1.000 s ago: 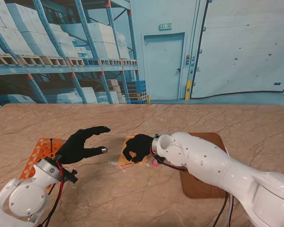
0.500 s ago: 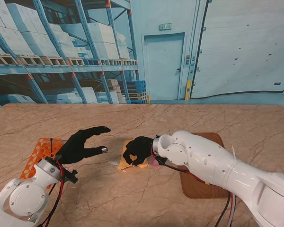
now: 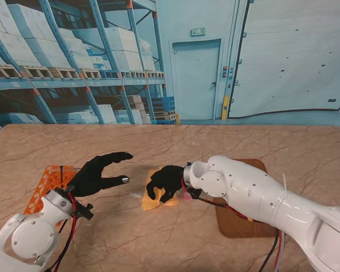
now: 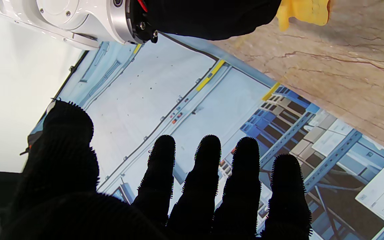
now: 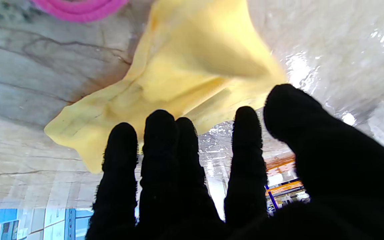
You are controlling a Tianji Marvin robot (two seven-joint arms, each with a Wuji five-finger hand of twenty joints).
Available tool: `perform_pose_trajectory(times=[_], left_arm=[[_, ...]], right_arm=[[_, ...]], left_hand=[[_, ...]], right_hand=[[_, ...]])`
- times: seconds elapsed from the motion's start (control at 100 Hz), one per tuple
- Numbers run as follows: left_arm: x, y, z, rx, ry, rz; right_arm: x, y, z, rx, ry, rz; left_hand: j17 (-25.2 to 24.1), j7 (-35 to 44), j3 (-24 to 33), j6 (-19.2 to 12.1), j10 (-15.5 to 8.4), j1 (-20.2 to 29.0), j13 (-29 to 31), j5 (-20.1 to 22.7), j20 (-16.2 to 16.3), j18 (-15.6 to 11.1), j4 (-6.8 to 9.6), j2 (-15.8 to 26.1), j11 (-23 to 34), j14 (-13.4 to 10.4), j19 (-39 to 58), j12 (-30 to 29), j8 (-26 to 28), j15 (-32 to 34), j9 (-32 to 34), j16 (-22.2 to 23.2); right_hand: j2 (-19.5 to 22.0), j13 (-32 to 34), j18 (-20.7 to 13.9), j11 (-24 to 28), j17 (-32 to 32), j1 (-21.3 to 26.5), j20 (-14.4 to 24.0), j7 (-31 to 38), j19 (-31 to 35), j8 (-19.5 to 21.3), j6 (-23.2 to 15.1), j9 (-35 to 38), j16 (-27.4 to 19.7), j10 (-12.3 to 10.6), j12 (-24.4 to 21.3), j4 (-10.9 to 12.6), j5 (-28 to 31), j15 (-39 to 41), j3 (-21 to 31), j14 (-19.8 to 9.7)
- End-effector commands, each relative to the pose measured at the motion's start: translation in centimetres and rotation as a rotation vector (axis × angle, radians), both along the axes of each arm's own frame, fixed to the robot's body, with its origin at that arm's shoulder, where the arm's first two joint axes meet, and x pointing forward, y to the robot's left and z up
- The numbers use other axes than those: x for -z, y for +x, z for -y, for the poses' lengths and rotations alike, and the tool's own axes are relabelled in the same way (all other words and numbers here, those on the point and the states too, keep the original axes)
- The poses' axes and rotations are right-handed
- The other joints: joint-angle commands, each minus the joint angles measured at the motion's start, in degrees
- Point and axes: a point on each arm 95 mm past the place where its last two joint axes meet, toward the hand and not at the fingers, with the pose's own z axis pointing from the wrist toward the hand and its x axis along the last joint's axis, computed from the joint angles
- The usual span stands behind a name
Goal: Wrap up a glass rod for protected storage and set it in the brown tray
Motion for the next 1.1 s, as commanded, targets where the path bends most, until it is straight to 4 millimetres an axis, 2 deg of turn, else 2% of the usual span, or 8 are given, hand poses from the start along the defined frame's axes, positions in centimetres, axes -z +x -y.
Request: perform_pose_trajectory(times=[0.0,0.16,0.46,0.64,0.77,0.96,1.09], left_arm=[[0.3,-0.1,0.0,0.001,0.003,-0.010],[0.3,0.0,0.1,0.000,0.003,-0.012],[0.4,0.1,0.2,0.001,0.007,-0.021],[0.5,0.1,0.1,-0.009,0.015,-0.016],[0.5,0.1,0.1,-0.015,0.019,-0.006],[0.4,-0.3,-0.5,-0.035,0.021,0.031],[0.3,-0.6,-0.8,-0.040,0.007,0.047]], right_arm=[[-0.3,-0.1,0.0,-0.003,0.000,0.017],[-1.1,-0.3,0.4,0.018,0.033,0.041],[-2.6,-0.1,0.9,0.124,0.131,0.128],[-2.7,-0.2,1.3,0.227,0.191,0.176],[-3.0,-0.6,1.9,0.317,0.256,0.185],[-4.0,-1.8,3.9,0.449,0.372,0.202],[-4.7,-3.1,5.5,0.540,0.477,0.197]], left_hand=[[-0.11,0.66,-1.14,-1.97,-1.51,1.12,0.51,-0.10,0.30,-0.69,1.22,1.25,0.68,-1.60,0.72,0.57,-0.39,0.40,1.25,0.65],[-0.09,0.69,-1.22,-1.93,-1.42,1.09,0.57,-0.08,0.30,-0.65,1.22,1.28,0.73,-1.49,0.70,0.59,-0.38,0.41,1.33,0.66],[-0.08,0.69,-1.30,-1.98,-1.39,1.15,0.52,-0.05,0.31,-0.69,1.24,1.56,0.73,-1.42,0.67,0.59,-0.37,0.39,1.33,0.67],[-0.11,0.71,-1.29,-2.03,-1.48,1.35,0.50,-0.03,0.33,-0.69,1.25,1.67,0.74,-1.49,0.71,0.60,-0.37,0.42,1.33,0.68],[-0.12,0.74,-1.34,-1.91,-1.36,1.47,0.54,0.01,0.33,-0.61,1.26,1.48,0.72,-1.40,0.71,0.59,-0.36,0.44,1.30,0.68],[-0.04,0.73,-1.33,-1.82,-1.38,1.62,0.50,-0.06,0.31,-0.70,1.28,1.52,0.75,-1.51,0.69,0.60,-0.36,0.43,1.24,0.67],[-0.05,0.73,-1.36,-1.73,-1.35,1.66,0.51,0.01,0.28,-0.69,1.26,1.42,0.74,-1.50,0.64,0.58,-0.37,0.45,1.22,0.67]], right_hand=[[-3.27,-1.29,-1.37,-0.35,-0.60,-2.46,1.60,-1.67,-0.57,1.19,1.43,-1.89,-0.24,-0.21,0.74,1.81,-2.03,-0.48,-0.66,-1.32],[-1.44,-1.72,-1.22,-0.92,-0.81,-3.84,1.68,-2.31,-1.17,1.33,2.07,-2.44,-0.55,0.00,0.58,2.12,-2.52,-1.15,-3.14,-1.18],[1.64,-0.92,-0.30,-1.66,-0.48,-5.15,2.05,-2.26,-1.10,1.60,2.91,-1.57,-1.62,1.06,-0.35,2.67,-1.08,-2.50,-2.20,0.41],[2.37,-0.83,0.48,-2.23,-0.52,-7.30,1.72,-2.51,-0.73,1.56,3.85,-1.27,-2.68,2.03,-1.61,2.71,-0.85,-3.14,-3.94,1.58],[3.28,-1.50,1.71,-4.98,-1.50,-8.13,0.05,-3.17,-2.00,1.45,4.42,-2.12,-6.25,2.21,-4.88,3.19,-1.73,-7.90,-6.12,2.72],[4.32,-2.64,4.58,-11.02,-3.79,-9.15,-4.42,-4.45,-10.06,1.11,5.56,-3.78,-12.62,1.26,-10.44,3.48,-6.30,-19.26,-10.04,3.90],[4.52,-3.13,4.75,-14.30,-4.10,-9.21,-6.07,-4.71,-14.21,0.85,5.96,-3.80,-15.39,0.89,-13.09,3.71,-8.30,-25.60,-12.23,4.50]])
